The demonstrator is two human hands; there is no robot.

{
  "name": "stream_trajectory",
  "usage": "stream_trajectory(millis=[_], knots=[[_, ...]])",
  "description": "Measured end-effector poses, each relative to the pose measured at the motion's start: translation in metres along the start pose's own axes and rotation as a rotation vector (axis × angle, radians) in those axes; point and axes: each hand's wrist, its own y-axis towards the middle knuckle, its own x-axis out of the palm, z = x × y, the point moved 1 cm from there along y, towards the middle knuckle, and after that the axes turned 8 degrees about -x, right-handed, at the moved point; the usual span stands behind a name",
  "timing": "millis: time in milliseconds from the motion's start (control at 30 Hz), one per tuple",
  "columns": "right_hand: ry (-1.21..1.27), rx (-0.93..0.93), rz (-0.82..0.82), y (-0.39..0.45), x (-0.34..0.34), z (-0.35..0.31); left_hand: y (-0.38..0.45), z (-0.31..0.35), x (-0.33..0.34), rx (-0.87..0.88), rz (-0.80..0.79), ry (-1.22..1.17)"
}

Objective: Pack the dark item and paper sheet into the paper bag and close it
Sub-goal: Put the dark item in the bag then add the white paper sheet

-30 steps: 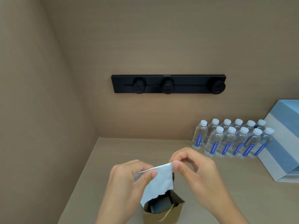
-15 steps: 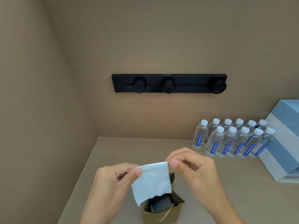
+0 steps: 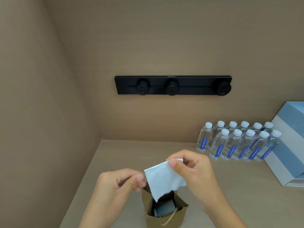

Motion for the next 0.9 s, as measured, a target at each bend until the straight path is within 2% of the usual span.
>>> stream_trajectory(millis=[100, 200, 267, 334, 401, 501, 567, 634, 668, 734, 901], knots=[[-0.104, -0.035, -0.060, 0.003, -0.003, -0.007, 0.003, 0.009, -0.005, 0.118, 0.031, 0.082], [-0.166, -0.076, -0.181, 0.005, 0.001, -0.011, 0.012, 0.028, 0.015, 0.194, -0.068, 0.266], [-0.182, -0.117, -0.194, 0.006, 0.003, -0.012, 0.019, 0.034, 0.026, 0.242, -0.061, 0.344], [-0.146, -0.112, -0.104, 0.008, -0.003, -0.012, 0.025, 0.033, 0.025, 0.216, -0.061, 0.285], [-0.083, -0.119, 0.057, 0.009, -0.013, -0.007, 0.026, 0.027, 0.023, 0.160, -0.067, 0.208], [0.155, -0.061, 0.256, 0.004, -0.020, 0.007, 0.024, 0.022, 0.022, 0.068, -0.060, -0.011], [0.468, 0.135, 0.208, -0.004, -0.011, 0.021, 0.023, 0.020, 0.026, -0.002, -0.055, -0.214], [0.753, 0.305, 0.022, -0.012, 0.004, 0.031, 0.023, 0.018, 0.032, -0.049, -0.037, -0.355], [0.832, 0.333, -0.058, -0.016, 0.010, 0.033, 0.024, 0.017, 0.036, -0.061, -0.032, -0.387], [0.875, 0.351, -0.095, -0.019, 0.017, 0.036, 0.024, 0.015, 0.044, -0.080, -0.018, -0.435], [0.684, 0.304, 0.057, -0.020, 0.006, 0.042, 0.022, -0.006, 0.057, -0.132, 0.017, -0.460]])
